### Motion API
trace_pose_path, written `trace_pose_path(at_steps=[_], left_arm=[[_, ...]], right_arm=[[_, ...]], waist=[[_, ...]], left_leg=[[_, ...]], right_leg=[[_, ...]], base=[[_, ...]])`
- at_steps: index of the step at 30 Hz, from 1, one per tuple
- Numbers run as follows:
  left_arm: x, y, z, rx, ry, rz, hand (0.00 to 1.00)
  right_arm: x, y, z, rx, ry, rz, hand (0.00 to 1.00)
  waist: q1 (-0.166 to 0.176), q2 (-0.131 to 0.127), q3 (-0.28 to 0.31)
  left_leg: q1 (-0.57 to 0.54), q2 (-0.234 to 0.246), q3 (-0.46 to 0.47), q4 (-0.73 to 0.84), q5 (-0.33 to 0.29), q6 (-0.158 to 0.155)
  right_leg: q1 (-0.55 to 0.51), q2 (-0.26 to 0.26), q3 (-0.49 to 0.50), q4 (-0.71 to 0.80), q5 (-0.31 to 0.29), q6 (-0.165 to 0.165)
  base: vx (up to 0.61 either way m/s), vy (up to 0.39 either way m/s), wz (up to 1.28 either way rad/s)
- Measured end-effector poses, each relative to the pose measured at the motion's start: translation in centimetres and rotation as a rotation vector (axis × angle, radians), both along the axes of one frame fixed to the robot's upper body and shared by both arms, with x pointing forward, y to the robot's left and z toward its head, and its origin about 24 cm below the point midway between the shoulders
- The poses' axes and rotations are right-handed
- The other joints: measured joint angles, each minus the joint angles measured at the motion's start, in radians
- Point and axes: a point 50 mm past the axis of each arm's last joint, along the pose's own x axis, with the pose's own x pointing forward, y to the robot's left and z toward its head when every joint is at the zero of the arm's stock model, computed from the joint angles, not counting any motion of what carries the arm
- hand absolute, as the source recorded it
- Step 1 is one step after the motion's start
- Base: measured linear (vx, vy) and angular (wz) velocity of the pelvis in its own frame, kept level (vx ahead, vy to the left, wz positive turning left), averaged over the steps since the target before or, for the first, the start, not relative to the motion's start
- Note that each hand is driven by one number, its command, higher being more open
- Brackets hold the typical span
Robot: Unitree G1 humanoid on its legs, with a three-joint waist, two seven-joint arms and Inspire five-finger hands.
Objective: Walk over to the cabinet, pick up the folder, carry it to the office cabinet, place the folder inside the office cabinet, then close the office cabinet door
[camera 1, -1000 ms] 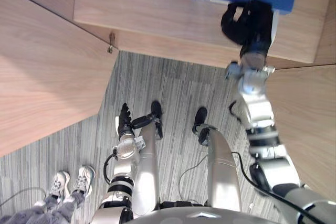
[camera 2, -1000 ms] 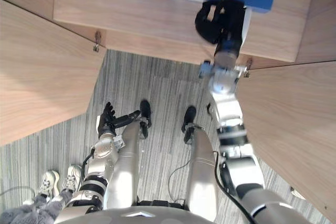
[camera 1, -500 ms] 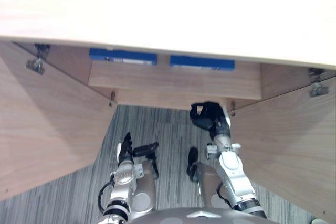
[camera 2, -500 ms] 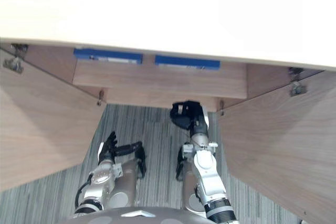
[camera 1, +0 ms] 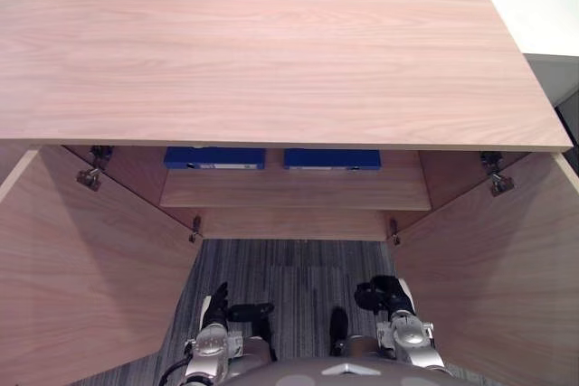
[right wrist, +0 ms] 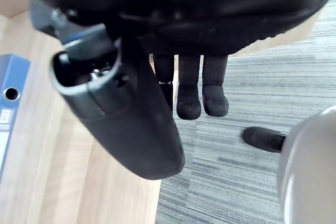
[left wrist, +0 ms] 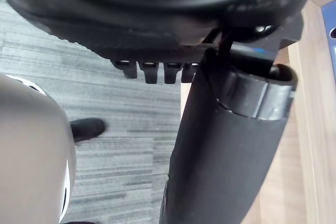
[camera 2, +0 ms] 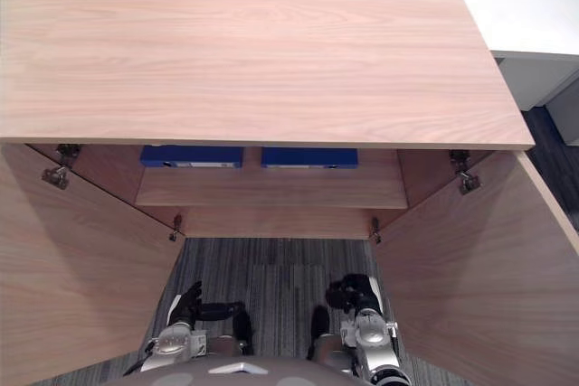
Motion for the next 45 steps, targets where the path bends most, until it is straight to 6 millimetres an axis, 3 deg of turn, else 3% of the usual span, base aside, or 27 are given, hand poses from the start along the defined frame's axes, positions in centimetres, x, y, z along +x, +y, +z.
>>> trace_pose_path(at_steps=[7, 18, 33, 45], left_arm=[[-1.1, 0.5, -0.5, -0.001, 0.060, -0.002, 1.00], [-2.0, 0.5, -0.9, 0.000, 0.104, -0.005, 1.00], [-2.1, 0.4, -1.0, 0.013, 0.111, -0.036, 1.00], [-1.9, 0.5, -0.8, 0.035, 0.100, -0.023, 1.00]], right_arm=[[-1.4, -0.8, -0.7, 0.007, 0.075, -0.080, 1.00], [-3.3, -1.8, -1.4, 0.058, 0.138, -0.267, 1.00], [-3.7, -2.3, -1.5, 0.053, 0.153, -0.299, 1.00], [-3.9, -2.4, -1.6, 0.043, 0.160, -0.316, 1.00]], waist=[[-0.002, -0.008, -0.020], [-0.005, -0.008, -0.045], [-0.014, -0.004, -0.048], [-0.014, -0.002, -0.050]], left_leg=[[0.065, -0.014, 0.006, -0.101, 0.057, -0.002], [0.151, -0.028, 0.042, -0.100, 0.035, 0.009], [0.180, -0.028, 0.077, -0.100, 0.011, 0.001], [0.176, -0.035, 0.042, -0.100, 0.011, 0.009]], right_leg=[[0.018, 0.001, 0.013, -0.027, 0.020, 0.009], [0.100, -0.001, 0.056, -0.058, 0.034, 0.016], [0.111, 0.002, 0.092, -0.063, 0.034, 0.018], [0.121, -0.004, 0.061, -0.066, 0.022, 0.021]], base=[[-0.13, 0.008, -0.05], [0.01, 0.009, -0.10], [-0.01, -0.003, -0.08], [0.00, -0.007, 0.06]])
